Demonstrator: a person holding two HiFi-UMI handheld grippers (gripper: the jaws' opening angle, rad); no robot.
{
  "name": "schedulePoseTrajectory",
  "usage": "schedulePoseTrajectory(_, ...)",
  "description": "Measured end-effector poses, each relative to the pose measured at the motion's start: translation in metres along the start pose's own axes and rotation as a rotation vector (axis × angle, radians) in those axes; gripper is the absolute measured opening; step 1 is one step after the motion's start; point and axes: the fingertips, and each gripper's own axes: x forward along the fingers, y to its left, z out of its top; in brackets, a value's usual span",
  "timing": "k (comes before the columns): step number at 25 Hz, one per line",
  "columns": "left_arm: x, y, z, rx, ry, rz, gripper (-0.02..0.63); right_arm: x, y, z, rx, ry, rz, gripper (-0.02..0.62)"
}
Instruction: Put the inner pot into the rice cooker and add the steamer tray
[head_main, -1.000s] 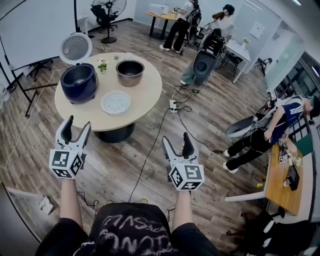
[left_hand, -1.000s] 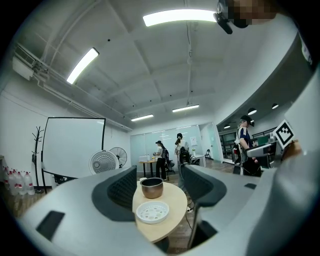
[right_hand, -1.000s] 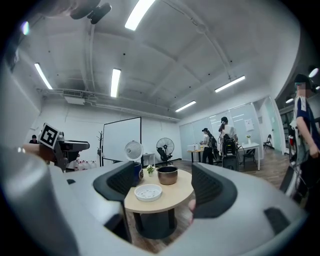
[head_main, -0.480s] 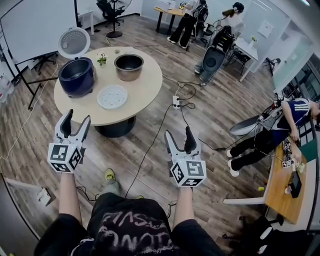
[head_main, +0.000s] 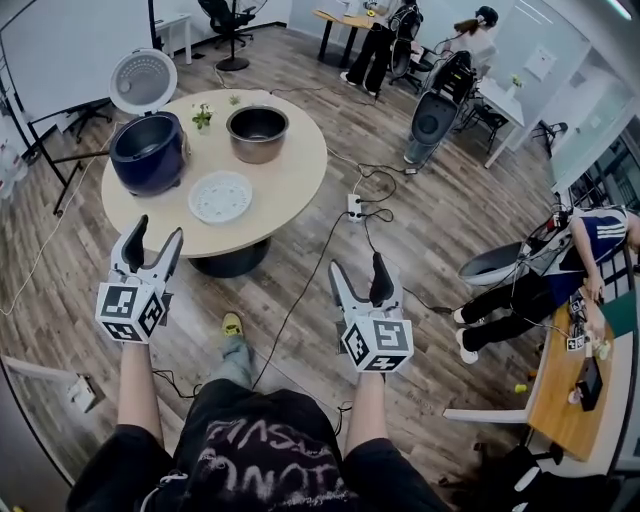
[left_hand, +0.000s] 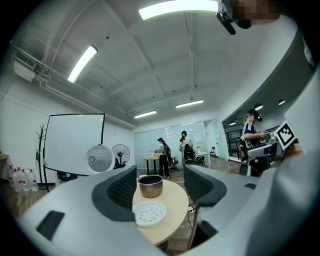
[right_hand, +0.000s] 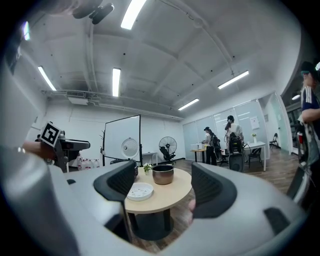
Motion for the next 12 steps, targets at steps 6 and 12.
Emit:
schedulePoseTrajectory(6,0.044,0.022,-0.008,-0.023,0.008,-0.003,0.296,0.048,-0.007,-0.004,-0.007,0.023,0.004,0.362)
schedulePoseTrajectory(12,0.102,0.054,-0.009,-0.036,0.020,-0.026,0.298,0.108,-0.012,-0.001,0.008,0.034,-0.013,0.362)
